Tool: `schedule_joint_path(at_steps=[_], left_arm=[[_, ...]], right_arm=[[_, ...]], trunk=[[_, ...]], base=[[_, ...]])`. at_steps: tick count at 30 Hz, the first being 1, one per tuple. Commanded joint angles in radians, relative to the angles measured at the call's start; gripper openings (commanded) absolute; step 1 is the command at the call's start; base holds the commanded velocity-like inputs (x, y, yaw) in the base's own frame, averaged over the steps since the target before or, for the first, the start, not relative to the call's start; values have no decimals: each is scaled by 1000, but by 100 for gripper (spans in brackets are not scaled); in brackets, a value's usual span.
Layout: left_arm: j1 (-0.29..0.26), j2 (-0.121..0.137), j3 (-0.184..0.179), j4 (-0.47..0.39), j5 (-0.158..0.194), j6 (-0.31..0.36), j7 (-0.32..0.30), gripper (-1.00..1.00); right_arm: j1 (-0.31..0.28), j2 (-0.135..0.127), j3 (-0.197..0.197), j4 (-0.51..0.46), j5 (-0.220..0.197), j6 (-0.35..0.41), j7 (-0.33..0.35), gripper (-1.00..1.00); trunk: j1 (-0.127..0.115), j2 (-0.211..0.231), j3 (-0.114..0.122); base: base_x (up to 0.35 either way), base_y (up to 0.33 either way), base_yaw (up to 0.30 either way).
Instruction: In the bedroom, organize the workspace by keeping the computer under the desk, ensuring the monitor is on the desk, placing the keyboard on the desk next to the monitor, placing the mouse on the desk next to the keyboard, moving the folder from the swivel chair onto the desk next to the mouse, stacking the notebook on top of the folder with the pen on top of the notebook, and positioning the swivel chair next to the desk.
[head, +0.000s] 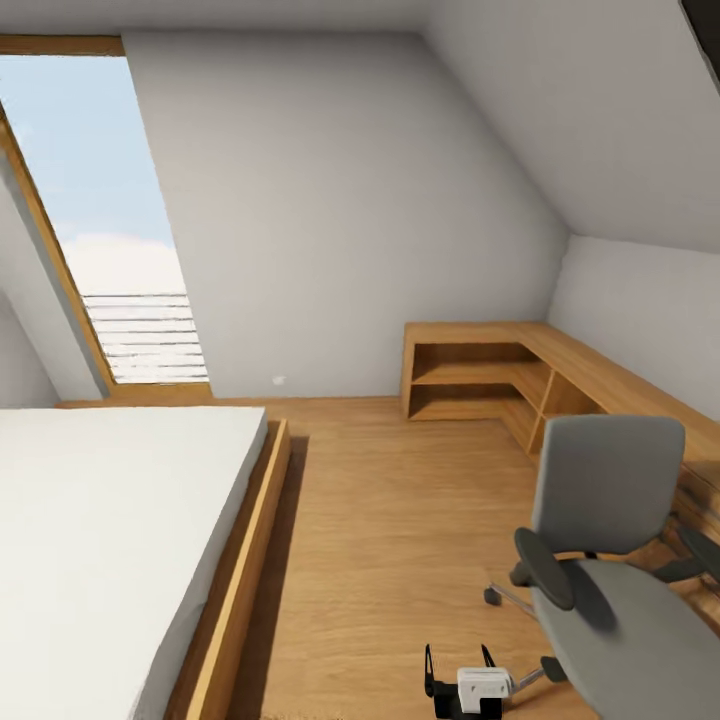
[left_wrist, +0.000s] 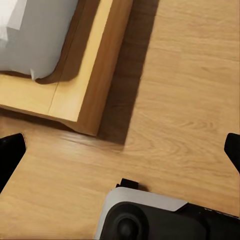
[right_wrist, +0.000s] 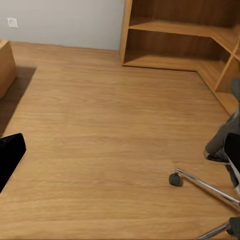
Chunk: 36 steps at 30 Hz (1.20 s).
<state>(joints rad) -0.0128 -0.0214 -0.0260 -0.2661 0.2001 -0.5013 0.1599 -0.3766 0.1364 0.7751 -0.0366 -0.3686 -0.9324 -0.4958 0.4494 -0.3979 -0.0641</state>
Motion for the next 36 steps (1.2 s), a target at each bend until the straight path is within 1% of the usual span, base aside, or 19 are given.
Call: schedule_joint_path(at_steps=[1, 6, 9, 10, 11, 15, 18, 25, 36], left_arm=[[-1, 0, -3, 1, 5, -3, 3, 100], [-1, 0, -3, 1, 6, -3, 3, 100], [-1, 0, -3, 1, 7, -3, 3, 100], [-1, 0, -3, 1, 7, -3, 3, 100], [-1, 1, -3, 1, 7, -3, 3, 100], [-1, 1, -3, 1, 7, -4, 3, 100], [-1, 1, -3, 1, 7, -4, 3, 100], [-1, 1, -3, 1, 7, -6, 3, 100], [-1, 3, -3, 1, 6, -8, 3, 100]], right_arm=[[-1, 0, 9, 0, -4, -2, -6, 100], [-1, -2, 9, 1, -2, -2, -2, 100], [-1, -3, 9, 4, -1, -2, 13, 100], [-1, -3, 9, 7, -1, -2, 21, 100], [-1, -4, 9, 24, 0, -2, 59, 100], [-1, -4, 9, 44, 0, 5, 112, 100], [-1, -4, 9, 48, 0, 13, 127, 100], [-1, -4, 9, 53, -2, 19, 143, 100], [-1, -3, 9, 53, -3, 18, 146, 100]], trunk=[[1, -2, -3], [1, -2, -5], [1, -2, -5], [1, -2, -5], [1, -2, -5], [1, -2, -5], [1, -2, -5], [1, -2, -5], [1, -2, -7]], base=[[0, 0, 235], [0, 0, 122], [0, 0, 43], [0, 0, 27], [0, 0, 14], [0, 0, 8], [0, 0, 3], [41, 0, 1], [277, 0, -43]])
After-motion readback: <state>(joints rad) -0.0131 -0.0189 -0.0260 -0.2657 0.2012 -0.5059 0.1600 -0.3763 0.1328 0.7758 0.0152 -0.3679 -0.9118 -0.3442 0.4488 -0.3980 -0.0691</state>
